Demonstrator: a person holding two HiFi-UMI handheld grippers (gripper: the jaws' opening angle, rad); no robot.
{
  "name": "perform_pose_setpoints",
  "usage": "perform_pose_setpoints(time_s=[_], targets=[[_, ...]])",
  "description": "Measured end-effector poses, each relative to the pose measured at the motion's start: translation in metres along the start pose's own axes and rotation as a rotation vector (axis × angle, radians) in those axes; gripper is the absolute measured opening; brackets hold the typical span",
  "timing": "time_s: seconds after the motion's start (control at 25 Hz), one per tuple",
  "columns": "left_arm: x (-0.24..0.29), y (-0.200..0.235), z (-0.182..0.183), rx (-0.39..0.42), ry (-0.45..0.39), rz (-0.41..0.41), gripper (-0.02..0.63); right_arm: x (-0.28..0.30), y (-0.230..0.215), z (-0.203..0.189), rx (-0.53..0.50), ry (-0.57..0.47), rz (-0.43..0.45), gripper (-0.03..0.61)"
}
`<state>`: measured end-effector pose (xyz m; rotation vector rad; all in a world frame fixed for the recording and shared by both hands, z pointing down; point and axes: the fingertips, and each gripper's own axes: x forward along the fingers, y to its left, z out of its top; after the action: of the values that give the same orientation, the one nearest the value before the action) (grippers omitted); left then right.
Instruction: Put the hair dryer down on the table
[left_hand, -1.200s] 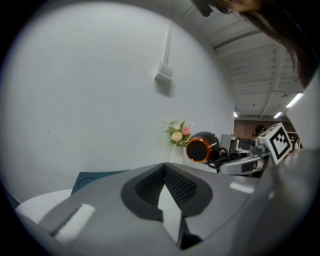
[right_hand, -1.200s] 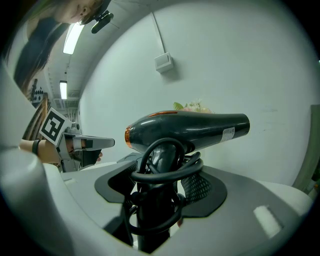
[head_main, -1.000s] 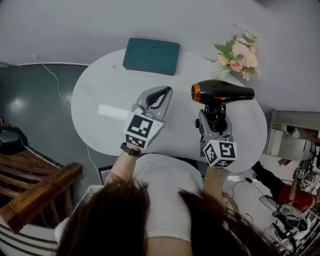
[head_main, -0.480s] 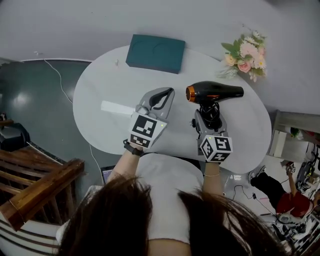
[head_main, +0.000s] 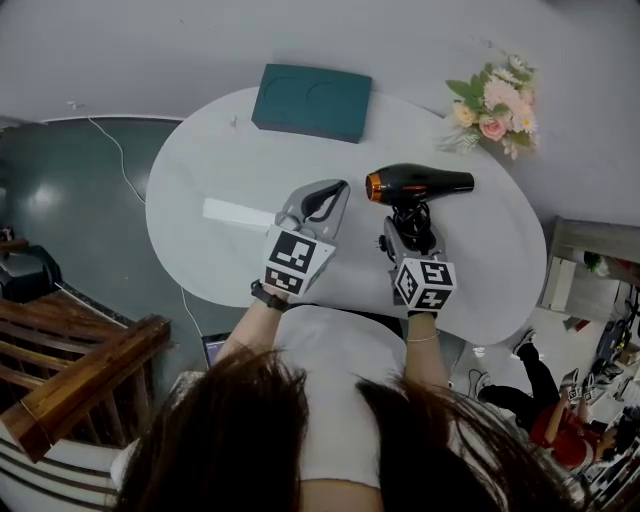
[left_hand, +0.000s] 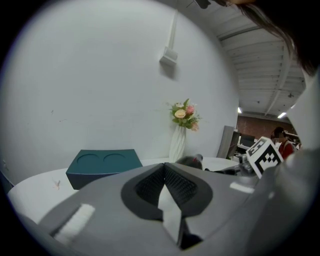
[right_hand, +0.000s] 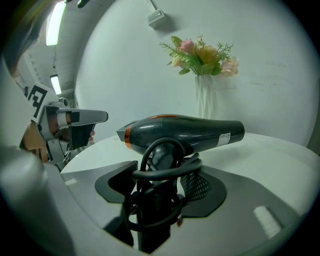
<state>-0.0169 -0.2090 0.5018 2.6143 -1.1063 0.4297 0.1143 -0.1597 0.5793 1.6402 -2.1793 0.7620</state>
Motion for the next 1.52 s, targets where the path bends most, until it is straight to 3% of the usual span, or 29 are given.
perform_pose_setpoints(time_s=[0.36,0.92,1.52], targets=[[0.006,-0.003,-0.007,-0.004,0.008,-0.019,0.058,0.014,-0.001,-0.026,0.007,0.070,-0.009,0.270],[0.016,-0.004,-0.015,-0.019,0.028,-0.029,0.058,0.024,-0.002,-0.042,-0.038,0.098,-0.024,0.273],[0.022,-0.021,-0.015,-0.023,0.025,-0.049,0.058,0.027,0.002,-0.053,0.032,0.137,0.037,0.295]])
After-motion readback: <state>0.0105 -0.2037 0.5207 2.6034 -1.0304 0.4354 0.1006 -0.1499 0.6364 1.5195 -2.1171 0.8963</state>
